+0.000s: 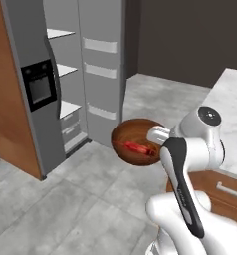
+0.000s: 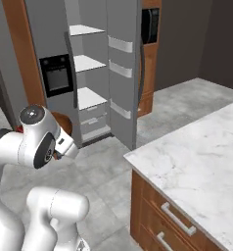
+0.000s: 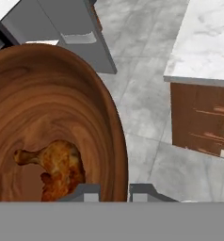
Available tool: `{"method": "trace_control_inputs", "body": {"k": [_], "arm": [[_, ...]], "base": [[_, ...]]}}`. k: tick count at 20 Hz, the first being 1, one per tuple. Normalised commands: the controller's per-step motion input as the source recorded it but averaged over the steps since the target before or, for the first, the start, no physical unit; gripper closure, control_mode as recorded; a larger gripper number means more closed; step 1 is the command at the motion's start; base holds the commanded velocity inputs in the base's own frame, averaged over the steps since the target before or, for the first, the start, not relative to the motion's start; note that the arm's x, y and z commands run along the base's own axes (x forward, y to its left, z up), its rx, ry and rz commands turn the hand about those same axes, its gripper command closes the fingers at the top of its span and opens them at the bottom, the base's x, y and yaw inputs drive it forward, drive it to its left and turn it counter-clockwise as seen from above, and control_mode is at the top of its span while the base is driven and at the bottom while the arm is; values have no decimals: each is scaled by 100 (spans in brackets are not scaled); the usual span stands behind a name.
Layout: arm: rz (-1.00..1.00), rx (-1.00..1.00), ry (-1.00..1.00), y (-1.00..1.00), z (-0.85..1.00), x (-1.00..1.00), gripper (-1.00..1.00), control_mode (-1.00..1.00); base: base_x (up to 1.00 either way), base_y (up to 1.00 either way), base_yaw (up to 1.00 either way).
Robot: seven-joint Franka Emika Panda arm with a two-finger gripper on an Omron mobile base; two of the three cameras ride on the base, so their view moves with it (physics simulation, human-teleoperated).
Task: Place the bowl with the mushroom and garlic on the second highest shelf of the fridge. Place the bowl with the fish and chicken drumstick on the top shelf of the fridge.
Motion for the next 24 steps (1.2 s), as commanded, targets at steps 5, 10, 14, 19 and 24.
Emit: {"method": "trace_control_inputs", "body": {"k": [5, 10, 14, 19, 24], "arm": [[0, 0, 0, 0, 0, 0, 100, 100], [0, 0, 0, 0, 0, 0, 100, 100], [0, 0, 0, 0, 0, 0, 100, 100], [0, 0, 0, 0, 0, 0, 100, 100], [0, 0, 0, 0, 0, 0, 100, 100]], "base": [[100, 23, 0], [100, 0, 0], [100, 6, 1], [100, 25, 20], [100, -3, 24]]}}
